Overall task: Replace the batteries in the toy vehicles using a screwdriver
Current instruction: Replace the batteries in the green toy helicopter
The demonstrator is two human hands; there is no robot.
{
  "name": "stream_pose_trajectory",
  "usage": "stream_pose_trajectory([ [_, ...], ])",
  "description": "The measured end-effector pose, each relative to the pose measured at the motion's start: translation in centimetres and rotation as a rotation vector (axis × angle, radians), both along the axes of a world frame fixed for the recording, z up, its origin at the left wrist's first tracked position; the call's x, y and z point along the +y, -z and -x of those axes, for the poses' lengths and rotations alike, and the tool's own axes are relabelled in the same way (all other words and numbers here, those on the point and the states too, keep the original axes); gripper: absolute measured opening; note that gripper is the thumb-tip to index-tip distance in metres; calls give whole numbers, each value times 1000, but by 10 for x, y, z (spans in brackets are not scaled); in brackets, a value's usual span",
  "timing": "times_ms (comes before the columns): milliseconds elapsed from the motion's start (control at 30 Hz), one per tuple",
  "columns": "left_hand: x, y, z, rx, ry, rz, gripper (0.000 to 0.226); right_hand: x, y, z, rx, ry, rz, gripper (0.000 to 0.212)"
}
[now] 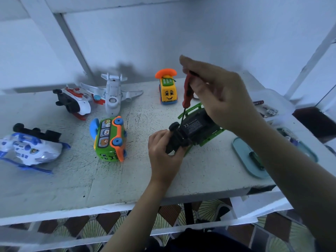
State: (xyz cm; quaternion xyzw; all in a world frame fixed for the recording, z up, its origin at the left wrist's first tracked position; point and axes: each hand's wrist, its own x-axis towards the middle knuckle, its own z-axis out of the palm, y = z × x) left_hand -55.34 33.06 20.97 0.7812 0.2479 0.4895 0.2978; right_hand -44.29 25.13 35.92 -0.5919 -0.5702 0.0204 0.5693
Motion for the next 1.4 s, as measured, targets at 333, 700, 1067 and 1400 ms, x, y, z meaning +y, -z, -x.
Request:
stream_pose_trajectory([
  [333,1,1,0,4,-5,10,43,-1,0,-2,-184,236,10,29],
  [700,0,-2,0,-10,4,6,44,-2,-5,3,3,126,-8,29],
  [1067,0,-1,0,-13,13,-4,43,-4,-8,3,148,-30,-4,37],
  [1400,2,0,-1,-13,-2,0,41,-18,3,-25,-499,366,203,50],
])
